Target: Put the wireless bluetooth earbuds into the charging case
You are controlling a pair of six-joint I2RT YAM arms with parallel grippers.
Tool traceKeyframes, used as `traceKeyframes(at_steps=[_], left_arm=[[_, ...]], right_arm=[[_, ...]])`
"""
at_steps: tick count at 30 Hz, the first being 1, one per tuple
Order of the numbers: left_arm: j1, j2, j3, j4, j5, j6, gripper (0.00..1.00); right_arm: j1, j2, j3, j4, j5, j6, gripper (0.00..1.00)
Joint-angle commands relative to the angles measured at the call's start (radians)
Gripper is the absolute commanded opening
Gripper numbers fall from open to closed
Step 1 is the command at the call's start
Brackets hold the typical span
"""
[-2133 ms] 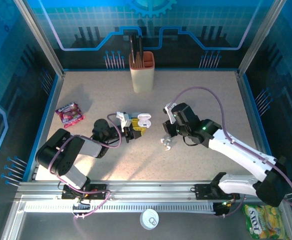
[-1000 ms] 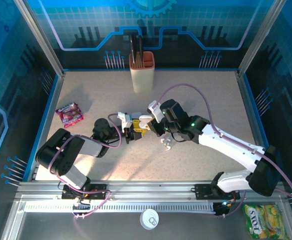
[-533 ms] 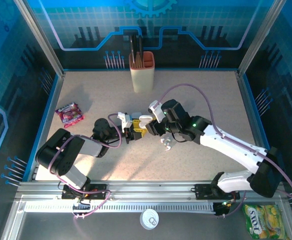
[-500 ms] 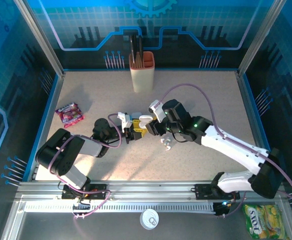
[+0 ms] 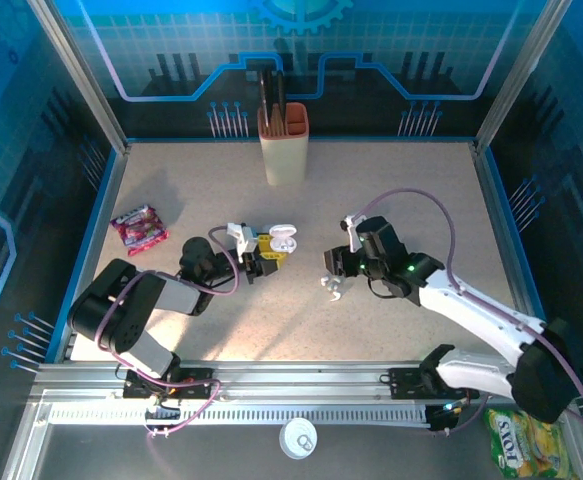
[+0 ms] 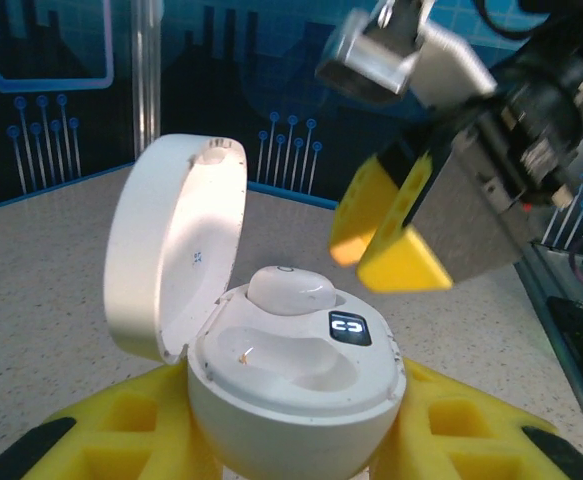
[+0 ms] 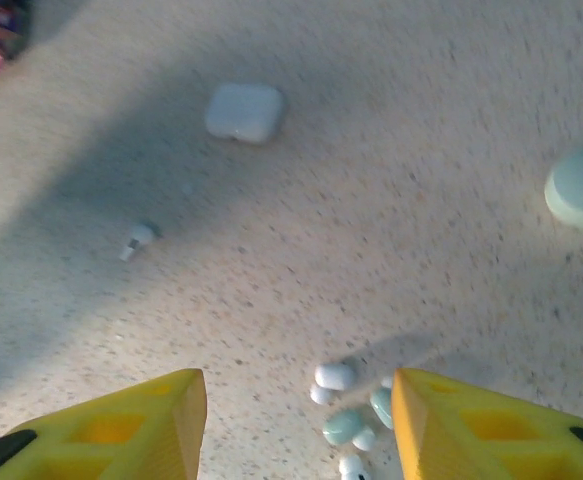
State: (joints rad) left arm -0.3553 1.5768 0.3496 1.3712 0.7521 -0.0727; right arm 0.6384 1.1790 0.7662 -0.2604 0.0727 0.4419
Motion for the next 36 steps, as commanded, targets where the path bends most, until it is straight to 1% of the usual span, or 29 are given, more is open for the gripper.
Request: traceKeyframes(at_steps=[1,4,7,13,18,25,34,36], left_arm=[[0.017,-0.034,-0.019,0.031,-0.008,0.024,0.35],[0.024,-0.042,-0.029,0.031,-0.014,0.024,0.35],[0.027,-0.052,-0.037,0.031,-0.016,0.022,0.35],[0.033,-0.065,-0.048,0.030,-0.016,0.019,0.35],[0.038,-0.070,-0.050,0.031,-0.015,0.017,0.35],[0.039,-0.066,-0.047,0.031,-0.014,0.017,0.35],[0.048,-0.073,-0.058,0.031,-0.020,0.016,0.35],[0.060,-0.073,-0.064,0.031,-0.040,0.013,0.35]], right_arm=[[-0.022,0.104,0.029,-0.026,-0.031,0.074,0.51],[-0.022,0.207,0.065,-0.045,-0.073,0.109,0.51],[-0.022,0.295,0.080,-0.025,-0.129,0.141,0.51],[-0.020,0.411,0.080,0.031,-0.204,0.174,0.50],[-0.020,0.456,0.088,0.043,-0.222,0.178,0.47],[-0.019,0.494,0.107,0.049,-0.238,0.163,0.47],[-0.019,0.556,0.219,0.013,-0.258,0.119,0.47],[-0.015,0.548,0.240,-0.019,-0.224,0.094,0.47]])
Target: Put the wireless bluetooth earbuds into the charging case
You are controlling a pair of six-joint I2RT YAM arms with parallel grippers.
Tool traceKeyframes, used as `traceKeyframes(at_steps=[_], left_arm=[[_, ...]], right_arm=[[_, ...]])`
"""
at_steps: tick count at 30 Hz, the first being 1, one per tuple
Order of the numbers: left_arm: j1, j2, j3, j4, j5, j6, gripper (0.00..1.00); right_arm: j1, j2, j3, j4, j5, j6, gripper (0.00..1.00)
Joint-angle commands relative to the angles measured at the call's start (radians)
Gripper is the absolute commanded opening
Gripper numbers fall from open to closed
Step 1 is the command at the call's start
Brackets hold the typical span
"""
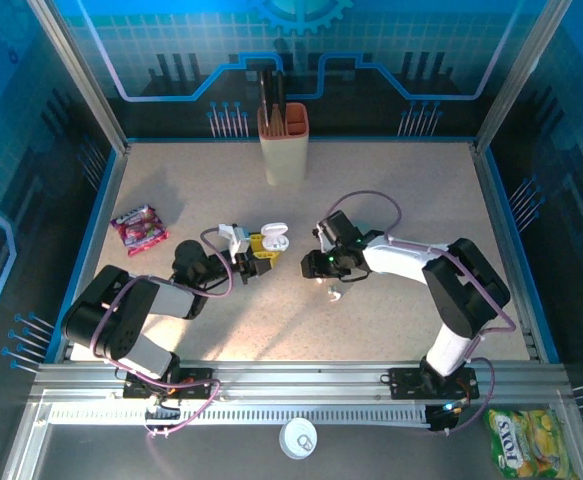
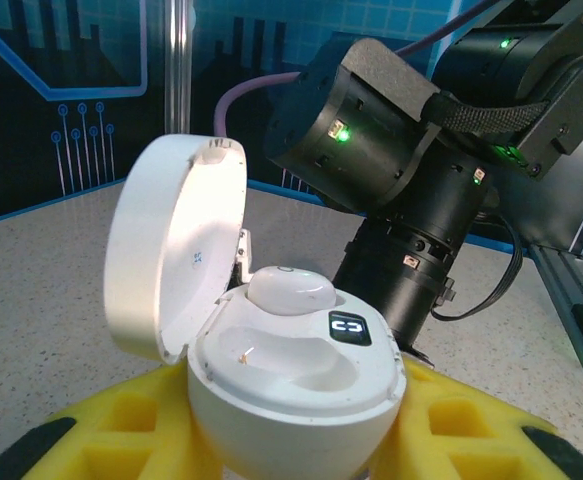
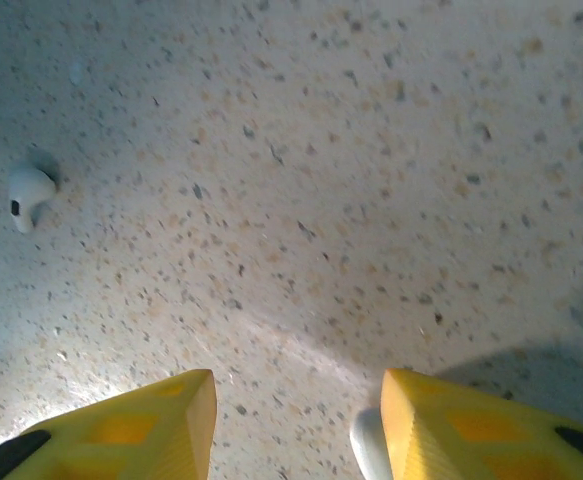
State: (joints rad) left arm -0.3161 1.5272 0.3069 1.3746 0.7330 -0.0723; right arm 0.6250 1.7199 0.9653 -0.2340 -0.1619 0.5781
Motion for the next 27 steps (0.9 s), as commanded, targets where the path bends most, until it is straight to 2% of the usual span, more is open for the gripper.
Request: traceKeyframes(at_steps=[1,8,15,18,27], left_arm=[[0.028,-0.023,-0.025,0.027,-0.031,0.011,0.34],[0.120,-0.030,-0.037,0.027,-0.093,-0.039,0.34],[0.192,-0.055,-0.036,0.028,-0.106,-0.086,0.35],[0.199,-0.055,-0.037,0.027,-0.097,-0.090,0.35],[0.199,-0.042,-0.028,0.027,-0.081,-0.098,0.35]], right_arm=[[0.004,0.001,0.048,-0.067,0.041,-0.059,0.47],[0.134,-0.027,0.121,-0.270,0.434,-0.193,0.48],[0.300,0.097,0.254,-0.545,0.841,-0.146,0.47],[0.343,0.150,0.298,-0.597,0.900,-0.125,0.47],[0.395,0.270,0.381,-0.639,0.913,-0.120,0.37]])
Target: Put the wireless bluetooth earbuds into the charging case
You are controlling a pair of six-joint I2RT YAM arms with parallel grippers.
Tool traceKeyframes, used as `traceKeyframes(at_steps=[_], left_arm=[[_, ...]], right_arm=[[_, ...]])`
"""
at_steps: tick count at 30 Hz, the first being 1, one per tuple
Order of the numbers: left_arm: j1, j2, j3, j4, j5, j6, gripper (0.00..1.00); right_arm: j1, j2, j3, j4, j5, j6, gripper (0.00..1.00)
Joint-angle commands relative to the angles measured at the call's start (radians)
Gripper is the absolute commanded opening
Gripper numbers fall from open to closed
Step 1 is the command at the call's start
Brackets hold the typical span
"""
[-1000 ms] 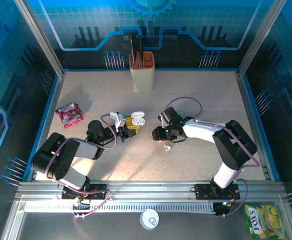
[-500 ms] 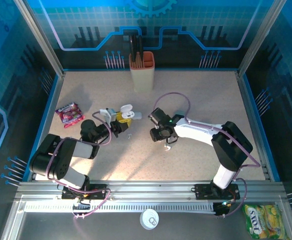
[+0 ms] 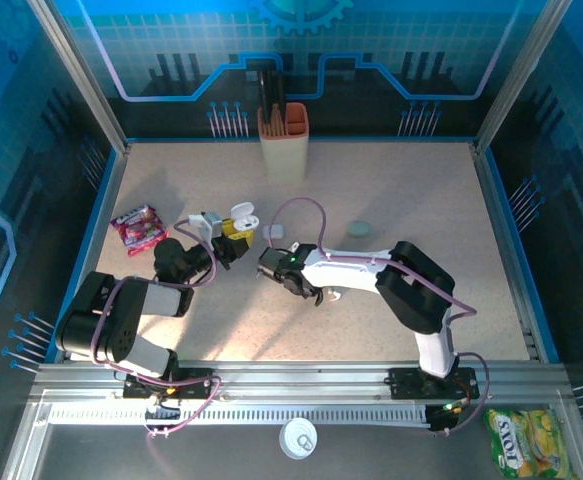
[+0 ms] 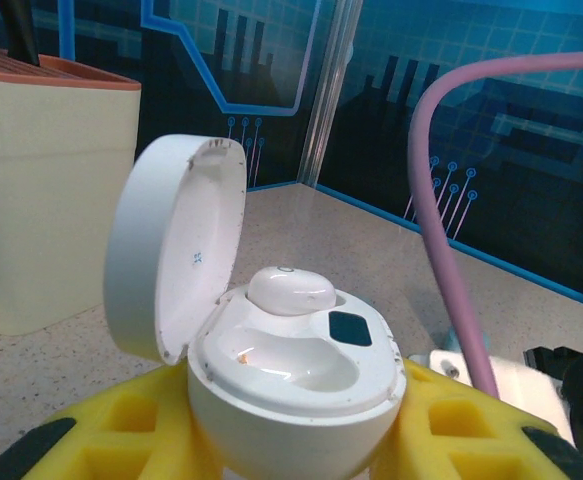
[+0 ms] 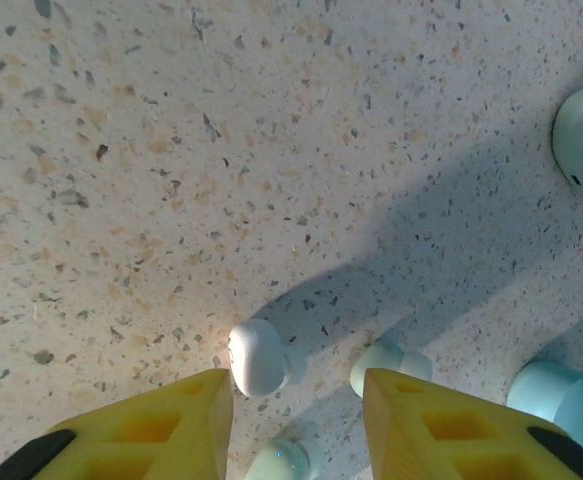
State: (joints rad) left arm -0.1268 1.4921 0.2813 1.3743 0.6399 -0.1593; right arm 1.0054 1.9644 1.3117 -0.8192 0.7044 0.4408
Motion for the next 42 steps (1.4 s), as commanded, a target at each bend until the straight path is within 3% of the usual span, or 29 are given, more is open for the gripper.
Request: traceKeyframes(at_steps=[1,29,34,42], left_arm=[[0.010,-0.007,-0.003,0.028,0.014,-0.011,0.35],[0.010,0.019,0.006,0.028,0.034,-0.013,0.35],[0.009,0.020,0.006,0.028,0.027,-0.003,0.35],[-0.006,0.026,0.009,0.028,0.015,0.009,0.34]], right_arm=[[0.016,0.031,0.036,-0.051,0.043,0.016,0.36],[0.009,0.087,0.061,-0.038,0.025,-0.014,0.17],[-0.006,-0.009,0.017,0.009,-0.029,-0.010,0.18],[-0.083,-0.268,-0.114,0.170,-0.223,-0.007,0.18]])
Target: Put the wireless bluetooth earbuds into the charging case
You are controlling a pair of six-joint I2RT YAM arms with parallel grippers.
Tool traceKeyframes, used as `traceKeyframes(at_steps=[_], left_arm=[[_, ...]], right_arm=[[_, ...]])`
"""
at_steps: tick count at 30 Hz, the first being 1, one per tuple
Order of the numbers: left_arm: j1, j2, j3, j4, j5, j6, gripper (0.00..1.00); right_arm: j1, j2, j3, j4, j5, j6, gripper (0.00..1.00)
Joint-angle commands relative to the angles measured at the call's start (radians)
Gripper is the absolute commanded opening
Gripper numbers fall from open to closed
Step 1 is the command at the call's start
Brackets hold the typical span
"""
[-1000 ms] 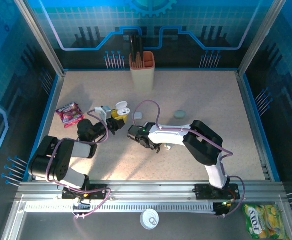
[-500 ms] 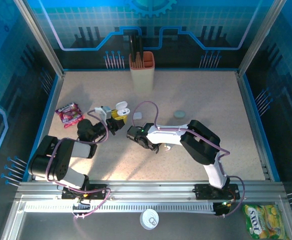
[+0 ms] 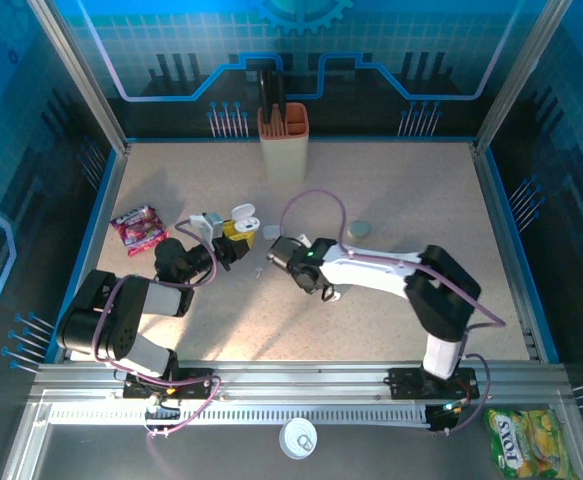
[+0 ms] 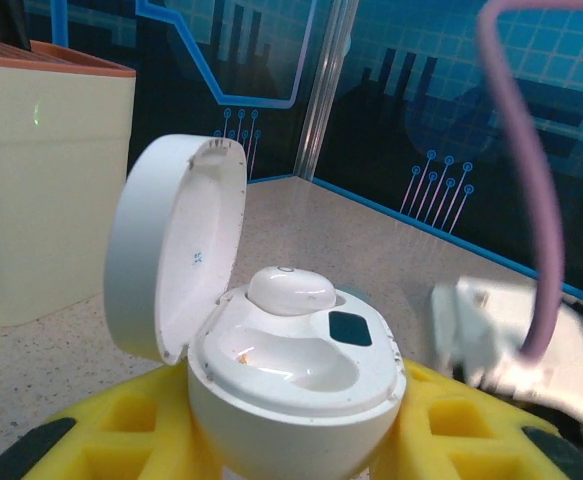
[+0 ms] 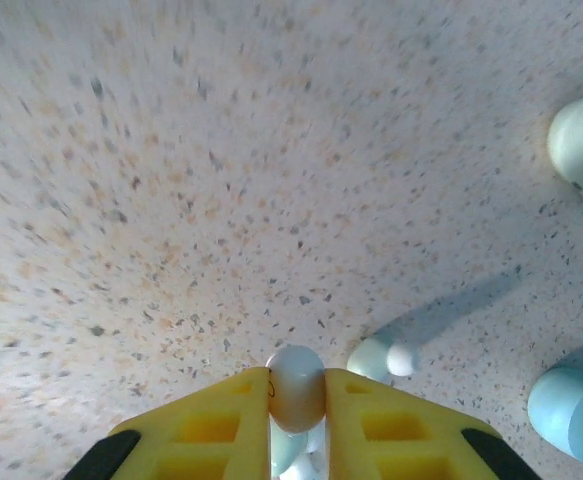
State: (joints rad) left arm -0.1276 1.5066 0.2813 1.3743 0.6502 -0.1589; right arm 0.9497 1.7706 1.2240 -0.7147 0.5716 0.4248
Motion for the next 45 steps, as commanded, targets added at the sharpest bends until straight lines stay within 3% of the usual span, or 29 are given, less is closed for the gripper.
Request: traceKeyframes(at_steps=[1,11,19,30,45], left_arm=[[-0.012,0.012,0.010,0.027,0.001,0.013,0.34],[-0.134,0.049,0.042,0.028,-0.066,0.086,0.34],[-0.250,0.071,0.085,0.029,-0.125,0.111,0.34],[-0.317,0.092,0.094,0.026,-0.141,0.179,0.33],[-0.334,0.074,0.095,0.027,-0.149,0.184,0.33]], right_arm=[[-0.040,-0.108,-0.038,0.080,-0.122,0.012,0.18],[-0.193,-0.408,-0.131,0.267,-0.567,0.084,0.19],[-0.232,-0.450,-0.083,0.349,-0.765,0.097,0.20],[-0.232,-0.380,-0.003,0.391,-0.823,0.085,0.20],[-0.233,-0.291,0.022,0.403,-0.834,0.089,0.20]])
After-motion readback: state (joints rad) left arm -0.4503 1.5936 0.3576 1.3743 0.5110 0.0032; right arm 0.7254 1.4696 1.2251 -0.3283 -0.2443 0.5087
